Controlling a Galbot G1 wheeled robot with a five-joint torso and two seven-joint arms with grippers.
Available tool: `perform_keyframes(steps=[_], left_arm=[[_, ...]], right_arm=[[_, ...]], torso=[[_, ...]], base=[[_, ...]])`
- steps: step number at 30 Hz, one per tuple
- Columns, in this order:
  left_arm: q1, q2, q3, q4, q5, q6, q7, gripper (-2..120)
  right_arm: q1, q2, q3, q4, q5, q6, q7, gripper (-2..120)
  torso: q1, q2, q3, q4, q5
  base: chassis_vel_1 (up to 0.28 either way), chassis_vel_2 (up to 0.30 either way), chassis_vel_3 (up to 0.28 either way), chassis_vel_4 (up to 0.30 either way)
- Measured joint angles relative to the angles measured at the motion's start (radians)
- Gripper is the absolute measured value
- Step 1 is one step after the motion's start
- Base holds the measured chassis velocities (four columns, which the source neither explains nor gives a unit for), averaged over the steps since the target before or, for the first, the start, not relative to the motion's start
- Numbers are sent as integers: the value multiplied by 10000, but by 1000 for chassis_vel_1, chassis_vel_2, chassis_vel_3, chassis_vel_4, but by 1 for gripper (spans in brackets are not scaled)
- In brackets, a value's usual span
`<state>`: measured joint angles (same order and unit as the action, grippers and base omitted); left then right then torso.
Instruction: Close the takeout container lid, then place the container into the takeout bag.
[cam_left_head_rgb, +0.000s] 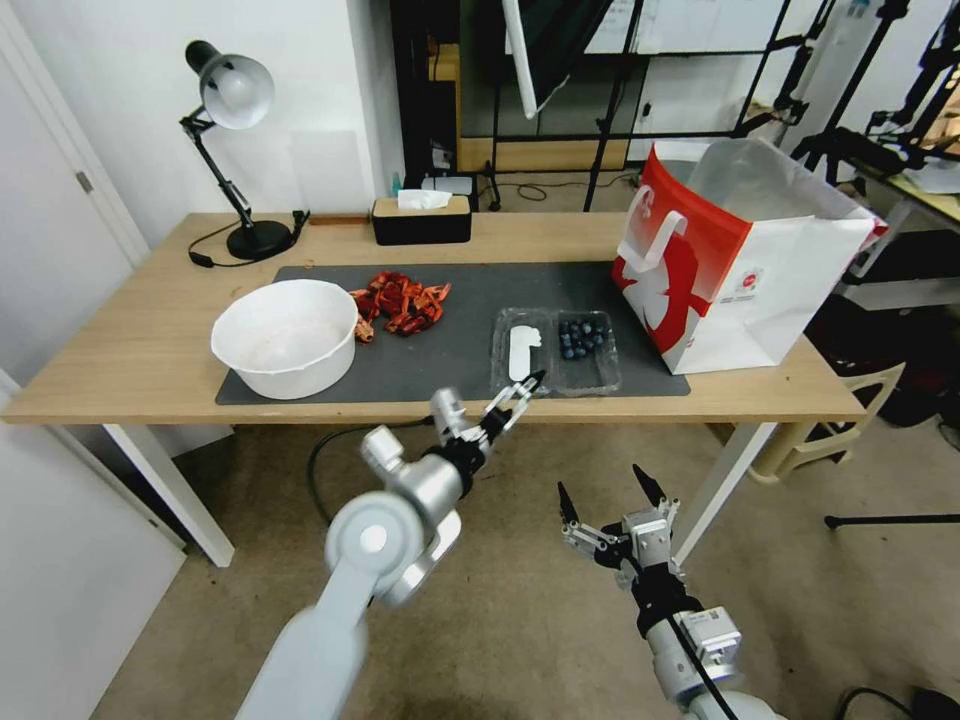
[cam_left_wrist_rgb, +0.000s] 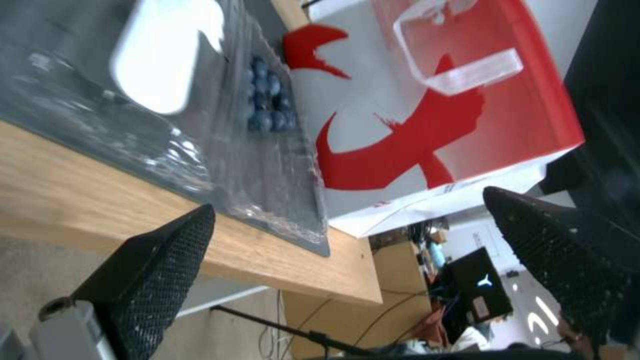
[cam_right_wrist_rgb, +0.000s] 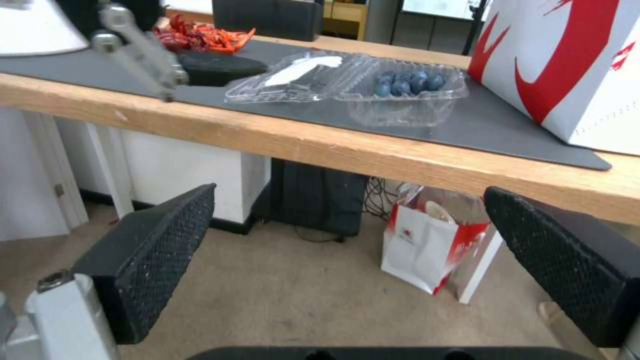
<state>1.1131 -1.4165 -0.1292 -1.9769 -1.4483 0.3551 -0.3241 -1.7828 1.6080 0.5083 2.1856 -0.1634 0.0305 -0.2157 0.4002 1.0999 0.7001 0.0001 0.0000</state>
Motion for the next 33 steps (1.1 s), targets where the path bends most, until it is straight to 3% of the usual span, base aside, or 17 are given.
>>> perform_keyframes(steps=[11, 33], left_arm=[[-1323, -435, 685, 1082, -294, 108, -1092, 100], [-1557, -421, 692, 1649, -303, -28, -1132, 100]], right_arm=[[-20, 0, 133, 0, -28, -16, 27, 100], [3, 0, 130, -25, -98, -14, 32, 100]], torso=[[0, 0, 0, 0, 0], [-2, 0, -1, -1, 0]], base=[[0, 0, 0, 0], [0, 0, 0, 0]])
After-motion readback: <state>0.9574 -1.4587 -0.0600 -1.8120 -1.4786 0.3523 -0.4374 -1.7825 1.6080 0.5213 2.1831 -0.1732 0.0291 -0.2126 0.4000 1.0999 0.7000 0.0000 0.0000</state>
